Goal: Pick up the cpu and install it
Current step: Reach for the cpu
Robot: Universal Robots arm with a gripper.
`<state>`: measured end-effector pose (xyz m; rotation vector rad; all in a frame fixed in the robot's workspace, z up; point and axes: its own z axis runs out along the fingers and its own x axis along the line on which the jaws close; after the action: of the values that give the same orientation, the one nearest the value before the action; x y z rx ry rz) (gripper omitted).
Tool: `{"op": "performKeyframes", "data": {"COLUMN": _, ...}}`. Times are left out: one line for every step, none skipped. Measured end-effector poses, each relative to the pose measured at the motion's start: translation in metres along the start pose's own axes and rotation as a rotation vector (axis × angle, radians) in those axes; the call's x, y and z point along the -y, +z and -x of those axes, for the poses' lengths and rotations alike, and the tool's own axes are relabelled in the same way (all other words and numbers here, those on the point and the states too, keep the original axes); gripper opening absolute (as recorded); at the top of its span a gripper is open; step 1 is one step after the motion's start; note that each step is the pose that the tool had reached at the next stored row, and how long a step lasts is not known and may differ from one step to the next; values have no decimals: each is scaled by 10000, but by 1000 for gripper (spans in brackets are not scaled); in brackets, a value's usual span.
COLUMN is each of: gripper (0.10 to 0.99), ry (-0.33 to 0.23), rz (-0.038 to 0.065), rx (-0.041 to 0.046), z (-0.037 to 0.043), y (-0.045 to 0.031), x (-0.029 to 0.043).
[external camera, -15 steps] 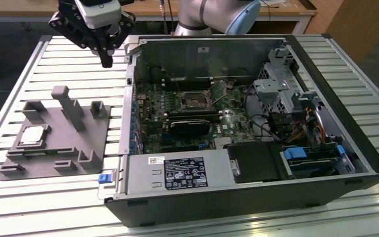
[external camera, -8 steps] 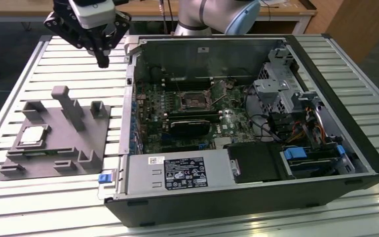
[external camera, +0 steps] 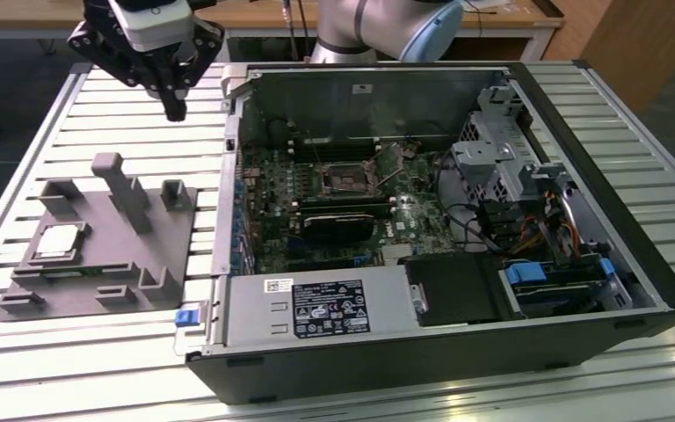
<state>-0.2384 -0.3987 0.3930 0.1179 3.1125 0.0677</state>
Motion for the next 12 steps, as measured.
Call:
{"op": "performKeyframes", "data": {"gripper": 106, "ry": 0, "rz": -1, "rx": 0, "z": -9, "y": -1, "x": 1}}
{"op": "performKeyframes", "data": {"gripper": 106, "ry": 1, "rz": 0, "rx": 0, "z": -16, "y": -1, "x": 1}}
{"op": "performKeyframes", "data": {"gripper": 106, "ry": 0, "rz": 0, "rx": 0, "z": -23, "y": -1, "x": 1}}
{"op": "performKeyframes", "data": {"gripper": 106, "ry": 1, "rz": 0, "rx": 0, "z": -30, "y": -1, "x": 2}}
{"op": "performKeyframes", "data": {"gripper": 106, "ry": 1, "rz": 0, "rx": 0, "z": -37, "y": -1, "x": 2}}
{"op": "performKeyframes", "data": {"gripper": 106, "ry": 1, "rz": 0, "rx": 0, "z": -43, "y": -1, "x": 3}}
{"op": "performKeyframes", "data": {"gripper": 106, "ry": 1, "rz": -1, "rx": -1, "z": -50, "y": -2, "x": 3}}
{"op": "performKeyframes", "data": {"gripper": 106, "ry": 1, "rz": 0, "rx": 0, "z": -58, "y": -2, "x": 4}}
{"op": "performKeyframes", "data": {"gripper": 106, "ry": 1, "rz": 0, "rx": 0, "z": -66, "y": -2, "x": 4}}
{"op": "performKeyframes", "data": {"gripper": 106, "ry": 0, "rz": -1, "rx": -1, "z": -75, "y": -2, "x": 5}}
{"op": "performKeyframes", "data": {"gripper": 106, "ry": 1, "rz": 0, "rx": 0, "z": -86, "y": -2, "x": 6}}
{"op": "performKeyframes", "data": {"gripper": 106, "ry": 1, "rz": 0, "rx": 1, "z": -97, "y": -2, "x": 7}}
